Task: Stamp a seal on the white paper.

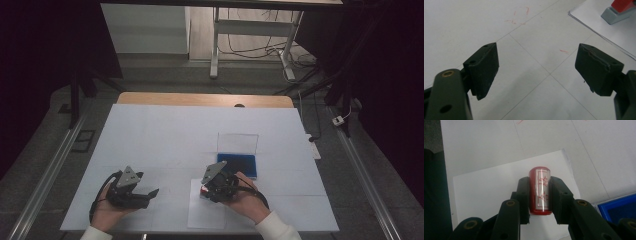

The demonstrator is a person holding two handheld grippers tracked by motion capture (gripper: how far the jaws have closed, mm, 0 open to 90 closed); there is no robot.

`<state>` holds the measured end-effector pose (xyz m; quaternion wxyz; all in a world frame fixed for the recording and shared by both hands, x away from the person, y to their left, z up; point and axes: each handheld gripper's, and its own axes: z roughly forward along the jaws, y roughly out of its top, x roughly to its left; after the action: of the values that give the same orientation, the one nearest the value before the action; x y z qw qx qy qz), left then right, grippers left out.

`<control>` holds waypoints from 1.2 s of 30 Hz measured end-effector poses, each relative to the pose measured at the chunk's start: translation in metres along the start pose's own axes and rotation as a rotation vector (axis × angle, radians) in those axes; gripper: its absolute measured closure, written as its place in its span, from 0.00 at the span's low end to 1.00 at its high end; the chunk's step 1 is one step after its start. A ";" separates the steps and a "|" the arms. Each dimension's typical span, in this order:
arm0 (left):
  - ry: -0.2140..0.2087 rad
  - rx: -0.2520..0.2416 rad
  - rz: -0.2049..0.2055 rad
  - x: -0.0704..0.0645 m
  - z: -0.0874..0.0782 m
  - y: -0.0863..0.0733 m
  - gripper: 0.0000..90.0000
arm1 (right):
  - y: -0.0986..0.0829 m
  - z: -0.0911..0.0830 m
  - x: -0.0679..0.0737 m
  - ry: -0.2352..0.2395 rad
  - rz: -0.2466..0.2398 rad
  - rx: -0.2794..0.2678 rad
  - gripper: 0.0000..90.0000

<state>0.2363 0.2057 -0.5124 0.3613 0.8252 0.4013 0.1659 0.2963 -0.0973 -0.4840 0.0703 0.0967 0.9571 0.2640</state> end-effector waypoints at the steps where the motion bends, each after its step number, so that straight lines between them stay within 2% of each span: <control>1: 0.000 0.001 0.001 0.000 0.000 0.000 0.21 | 0.000 0.000 0.000 0.002 0.008 0.004 0.77; 8: 0.002 -0.001 0.001 0.000 0.000 0.000 0.21 | 0.004 0.004 -0.001 0.009 0.013 0.048 0.78; 12: 0.002 0.003 0.003 0.000 0.001 -0.001 0.21 | 0.005 0.004 0.002 -0.014 0.009 0.064 0.78; 17: 0.003 0.006 0.007 0.000 0.001 -0.001 0.21 | 0.005 0.005 0.000 0.001 0.008 0.060 0.78; 36: 0.003 0.004 0.007 -0.001 0.001 -0.001 0.21 | 0.003 0.006 0.000 0.010 0.019 0.048 0.78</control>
<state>0.2364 0.2048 -0.5138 0.3585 0.8271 0.3992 0.1675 0.2980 -0.0921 -0.4877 0.0608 0.1062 0.9625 0.2420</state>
